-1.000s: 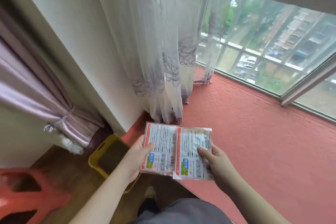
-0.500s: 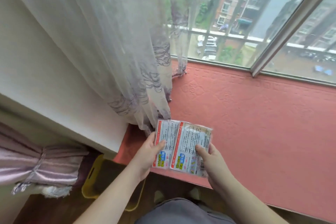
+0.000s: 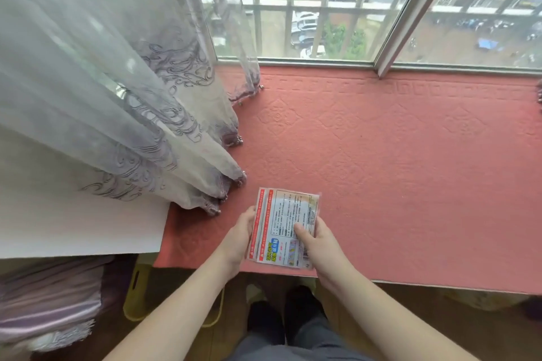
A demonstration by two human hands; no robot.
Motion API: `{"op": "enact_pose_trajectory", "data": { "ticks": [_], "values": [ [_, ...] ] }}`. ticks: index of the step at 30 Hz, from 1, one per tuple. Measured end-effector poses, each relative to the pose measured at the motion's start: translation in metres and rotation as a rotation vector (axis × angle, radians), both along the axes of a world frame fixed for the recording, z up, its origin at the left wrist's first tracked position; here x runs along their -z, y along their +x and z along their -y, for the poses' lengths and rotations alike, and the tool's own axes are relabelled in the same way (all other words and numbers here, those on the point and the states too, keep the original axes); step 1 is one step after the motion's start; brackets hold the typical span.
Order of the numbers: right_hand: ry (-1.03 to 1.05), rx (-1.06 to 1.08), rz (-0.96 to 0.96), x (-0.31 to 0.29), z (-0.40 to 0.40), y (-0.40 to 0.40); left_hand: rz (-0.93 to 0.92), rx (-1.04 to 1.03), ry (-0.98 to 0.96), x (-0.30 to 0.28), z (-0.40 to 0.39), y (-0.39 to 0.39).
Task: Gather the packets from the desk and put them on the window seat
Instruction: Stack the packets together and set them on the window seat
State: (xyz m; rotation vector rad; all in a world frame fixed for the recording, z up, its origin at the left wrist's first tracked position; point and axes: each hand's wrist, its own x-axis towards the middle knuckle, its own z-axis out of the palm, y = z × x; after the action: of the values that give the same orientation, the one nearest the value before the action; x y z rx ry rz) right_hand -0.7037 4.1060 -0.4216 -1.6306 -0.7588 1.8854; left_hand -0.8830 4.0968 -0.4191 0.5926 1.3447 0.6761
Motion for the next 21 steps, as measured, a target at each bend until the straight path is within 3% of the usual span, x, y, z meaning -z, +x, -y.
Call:
{"op": "enact_pose_trajectory", "data": {
  "ticks": [7, 11, 21],
  "values": [
    [0.037, -0.008, 0.279, 0.050, 0.001, -0.018, 0.032, -0.023, -0.113, 0.056, 0.000, 0.017],
    [0.030, -0.036, 0.465, 0.087, -0.003, -0.026, -0.153, -0.027, -0.144, 0.093, -0.002, 0.021],
    [-0.152, -0.009, 0.481, 0.149, -0.019, -0.026, -0.544, 0.022, -0.147, 0.157, -0.014, 0.007]
  ]
}}
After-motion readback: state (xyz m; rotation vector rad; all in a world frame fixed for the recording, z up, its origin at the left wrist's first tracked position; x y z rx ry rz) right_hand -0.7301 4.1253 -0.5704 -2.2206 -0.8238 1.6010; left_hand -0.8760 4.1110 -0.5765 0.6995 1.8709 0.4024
